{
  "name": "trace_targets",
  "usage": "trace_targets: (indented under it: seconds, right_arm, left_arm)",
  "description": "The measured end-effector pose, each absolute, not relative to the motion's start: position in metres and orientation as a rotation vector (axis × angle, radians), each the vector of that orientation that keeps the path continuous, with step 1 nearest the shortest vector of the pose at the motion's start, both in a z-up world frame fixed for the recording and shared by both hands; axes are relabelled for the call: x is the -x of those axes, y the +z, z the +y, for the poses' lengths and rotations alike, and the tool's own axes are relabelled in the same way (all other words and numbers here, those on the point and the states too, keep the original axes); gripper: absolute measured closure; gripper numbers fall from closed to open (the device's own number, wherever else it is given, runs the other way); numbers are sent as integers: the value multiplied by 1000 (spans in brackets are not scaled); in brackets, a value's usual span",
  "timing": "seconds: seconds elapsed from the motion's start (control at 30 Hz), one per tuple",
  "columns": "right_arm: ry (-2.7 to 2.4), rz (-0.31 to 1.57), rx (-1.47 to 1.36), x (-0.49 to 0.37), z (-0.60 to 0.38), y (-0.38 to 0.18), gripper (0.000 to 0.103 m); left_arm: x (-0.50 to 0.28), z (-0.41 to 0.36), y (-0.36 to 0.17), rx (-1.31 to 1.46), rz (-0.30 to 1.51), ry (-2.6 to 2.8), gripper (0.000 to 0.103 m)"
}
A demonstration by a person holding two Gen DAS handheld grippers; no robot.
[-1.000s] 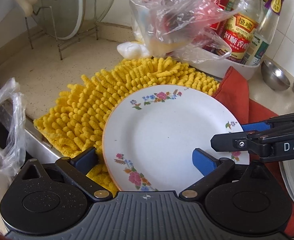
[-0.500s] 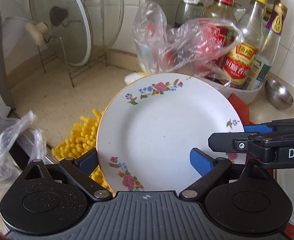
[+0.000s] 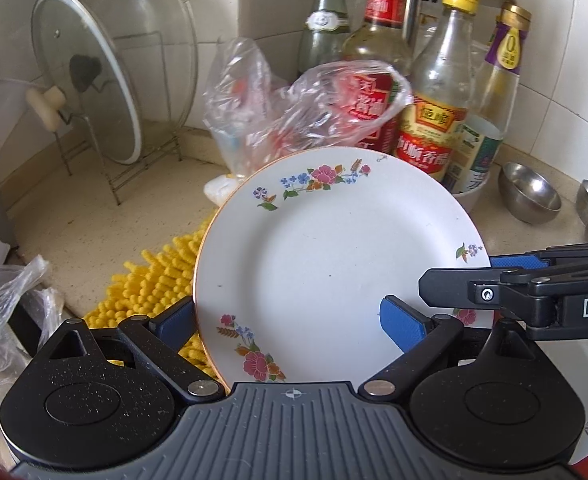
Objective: Organize plates and bowls
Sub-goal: 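Carry the held plate with the left tool over the plate stack on the red cloth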
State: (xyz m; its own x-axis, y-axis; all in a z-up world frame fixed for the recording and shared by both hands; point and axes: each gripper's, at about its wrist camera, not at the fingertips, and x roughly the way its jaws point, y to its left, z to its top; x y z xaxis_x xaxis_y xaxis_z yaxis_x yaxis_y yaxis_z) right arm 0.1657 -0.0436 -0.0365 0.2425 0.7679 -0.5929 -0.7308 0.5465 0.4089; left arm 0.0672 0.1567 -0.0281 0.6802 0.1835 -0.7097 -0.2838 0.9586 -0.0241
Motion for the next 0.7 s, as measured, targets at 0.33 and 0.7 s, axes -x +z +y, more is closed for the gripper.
trace_targets:
  seconds: [0.33,0.7]
  right_arm:
    - [974,800,-102,-163,-90,-25,48]
    - [902,768,-153,-158,-145,-17,48]
  left_arm:
    - [-72,118,-12,98,745,213,5]
    - [-81,68,-5,53,726,137,5]
